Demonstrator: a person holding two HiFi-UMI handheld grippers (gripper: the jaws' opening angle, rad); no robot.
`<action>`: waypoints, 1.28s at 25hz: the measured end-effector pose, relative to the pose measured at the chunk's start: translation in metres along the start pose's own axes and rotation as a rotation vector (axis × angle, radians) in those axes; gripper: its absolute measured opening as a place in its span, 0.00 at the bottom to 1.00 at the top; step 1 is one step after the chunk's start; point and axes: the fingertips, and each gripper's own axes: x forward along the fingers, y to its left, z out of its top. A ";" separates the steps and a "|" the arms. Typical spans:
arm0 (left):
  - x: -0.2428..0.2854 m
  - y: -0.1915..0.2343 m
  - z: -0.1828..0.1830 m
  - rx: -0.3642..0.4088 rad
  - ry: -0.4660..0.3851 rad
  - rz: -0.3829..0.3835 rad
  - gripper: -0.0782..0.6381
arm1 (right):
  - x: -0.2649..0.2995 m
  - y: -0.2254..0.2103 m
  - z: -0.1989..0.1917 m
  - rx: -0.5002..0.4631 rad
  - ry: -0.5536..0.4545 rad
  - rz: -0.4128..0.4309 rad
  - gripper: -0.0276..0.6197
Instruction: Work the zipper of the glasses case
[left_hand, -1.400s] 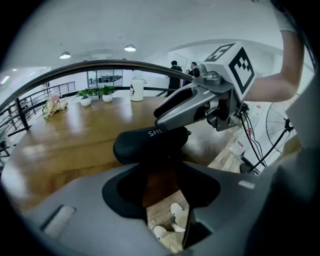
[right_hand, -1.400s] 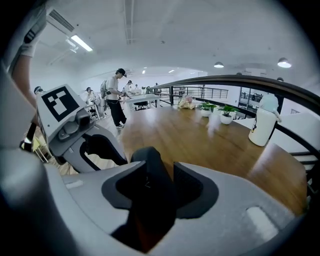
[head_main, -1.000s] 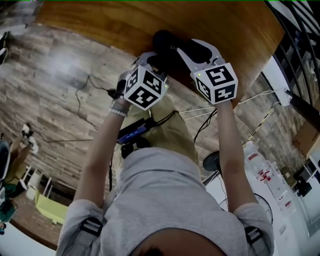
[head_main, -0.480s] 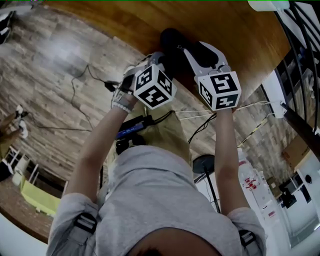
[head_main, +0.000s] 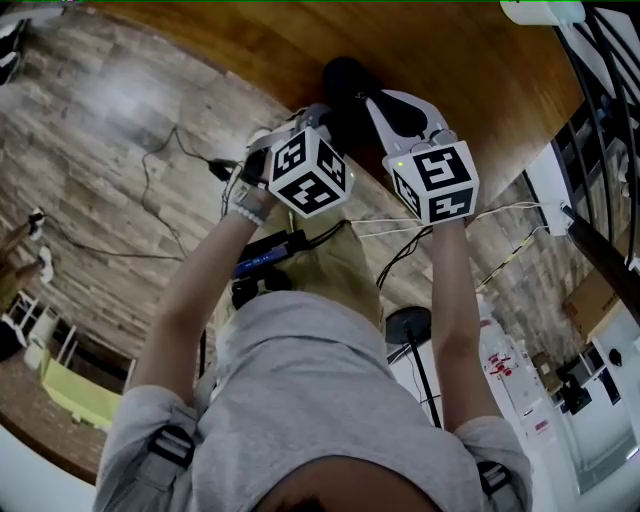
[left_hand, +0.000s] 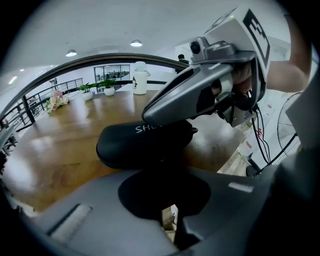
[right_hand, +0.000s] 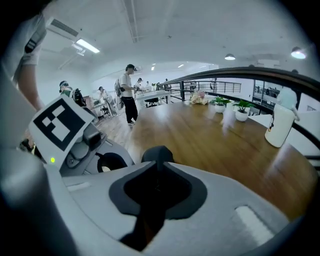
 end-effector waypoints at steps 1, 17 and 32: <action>0.000 0.000 0.000 -0.010 0.001 -0.006 0.14 | 0.000 0.001 0.000 -0.015 0.003 -0.006 0.11; -0.006 0.015 -0.007 -0.043 0.019 0.016 0.14 | -0.002 -0.002 -0.006 0.041 -0.018 0.013 0.10; -0.018 0.058 -0.010 -0.104 0.022 0.130 0.14 | -0.007 -0.004 -0.005 0.046 -0.027 0.012 0.10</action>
